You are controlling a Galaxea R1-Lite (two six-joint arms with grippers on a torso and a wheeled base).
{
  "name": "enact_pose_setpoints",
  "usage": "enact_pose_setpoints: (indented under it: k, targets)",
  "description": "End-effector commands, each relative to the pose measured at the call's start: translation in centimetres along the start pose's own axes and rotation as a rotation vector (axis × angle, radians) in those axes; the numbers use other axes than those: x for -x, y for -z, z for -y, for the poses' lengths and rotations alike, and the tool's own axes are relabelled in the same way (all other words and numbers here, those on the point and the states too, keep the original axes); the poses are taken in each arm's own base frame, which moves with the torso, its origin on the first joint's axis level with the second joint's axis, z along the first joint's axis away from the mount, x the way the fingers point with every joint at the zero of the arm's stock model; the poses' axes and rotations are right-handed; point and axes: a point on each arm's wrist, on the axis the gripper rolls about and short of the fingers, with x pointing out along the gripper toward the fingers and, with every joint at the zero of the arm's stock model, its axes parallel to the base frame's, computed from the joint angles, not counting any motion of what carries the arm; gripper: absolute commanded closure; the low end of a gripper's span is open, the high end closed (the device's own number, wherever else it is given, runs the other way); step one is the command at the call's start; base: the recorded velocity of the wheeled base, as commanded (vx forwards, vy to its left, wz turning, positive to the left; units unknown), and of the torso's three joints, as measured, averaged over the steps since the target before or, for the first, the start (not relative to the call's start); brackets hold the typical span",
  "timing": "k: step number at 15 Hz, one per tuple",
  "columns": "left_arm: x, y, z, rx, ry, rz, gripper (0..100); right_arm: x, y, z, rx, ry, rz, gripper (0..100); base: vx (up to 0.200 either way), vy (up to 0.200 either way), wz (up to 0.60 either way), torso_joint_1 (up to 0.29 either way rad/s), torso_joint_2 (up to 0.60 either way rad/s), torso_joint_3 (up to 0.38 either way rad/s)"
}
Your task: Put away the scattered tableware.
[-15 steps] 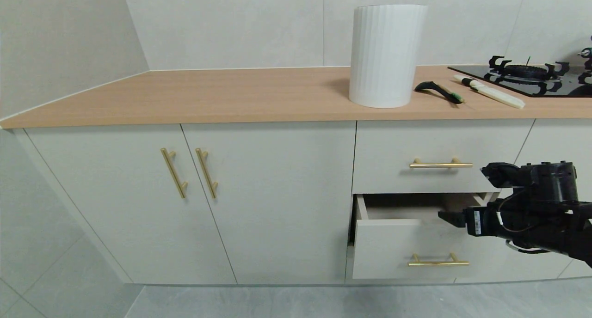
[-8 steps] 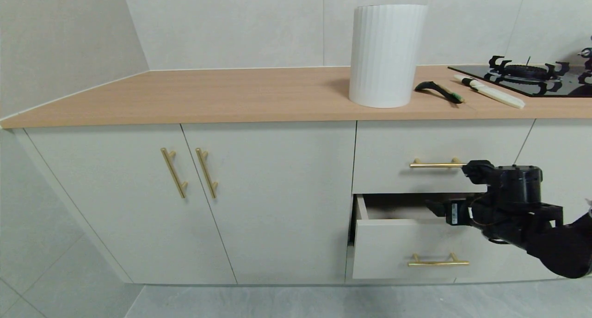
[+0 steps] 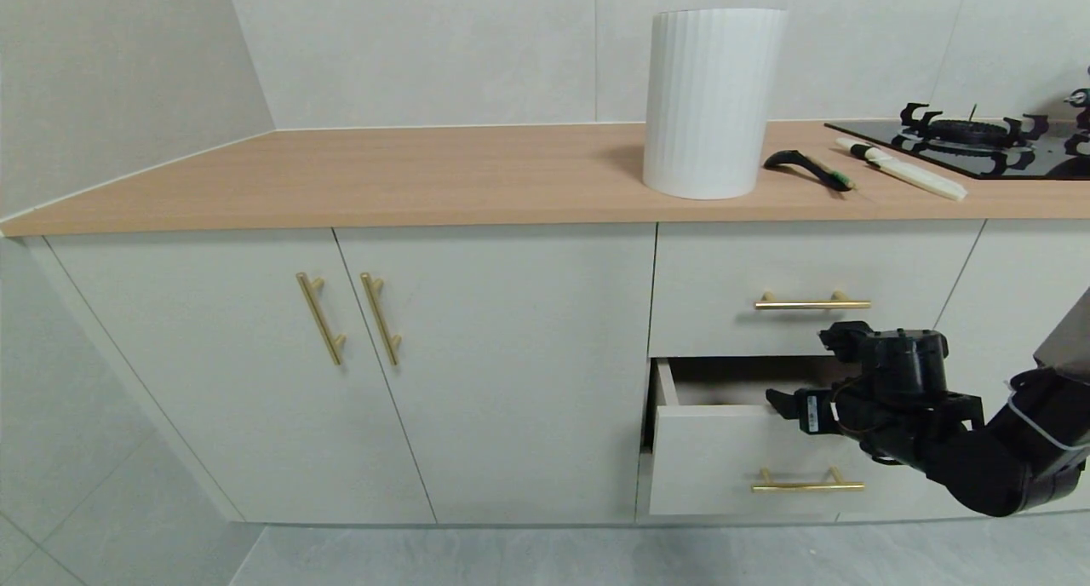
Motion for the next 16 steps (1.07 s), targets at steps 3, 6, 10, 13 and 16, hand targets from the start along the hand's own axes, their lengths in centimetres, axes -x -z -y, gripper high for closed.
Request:
enact_pose_setpoints:
  k: [3, 6, 10, 13, 16]
  targets:
    - [0.0, 0.0, 0.0, 0.001, -0.001, -0.001, 0, 0.9, -0.2, 0.1, 0.004, -0.004, -0.027, 0, 0.000, 0.000, 0.00, 0.000, 0.00, 0.000]
    - [0.0, 0.0, 0.0, 0.001, -0.001, -0.001, 0, 3.0, -1.0, 0.2, 0.012, -0.036, -0.103, 0, 0.000, 0.000, 0.00, 0.000, 0.00, 0.000]
    - [0.0, 0.0, 0.0, 0.001, 0.001, -0.001, 0, 5.6, -1.5, 0.3, 0.030, -0.094, -0.190, 0, 0.000, 0.000, 0.00, 0.000, 0.00, 0.000]
    - [0.0, 0.0, 0.0, 0.001, -0.001, -0.001, 0, 7.2, -1.6, -0.1, 0.085, -0.131, -0.246, 0, 0.000, 0.000, 0.00, 0.000, 0.00, 0.000]
    - [0.0, 0.0, 0.0, 0.001, -0.001, -0.001, 0, 8.7, -1.3, -0.3, 0.157, -0.156, -0.312, 0, 0.000, 0.000, 0.00, 0.000, 0.00, 0.000]
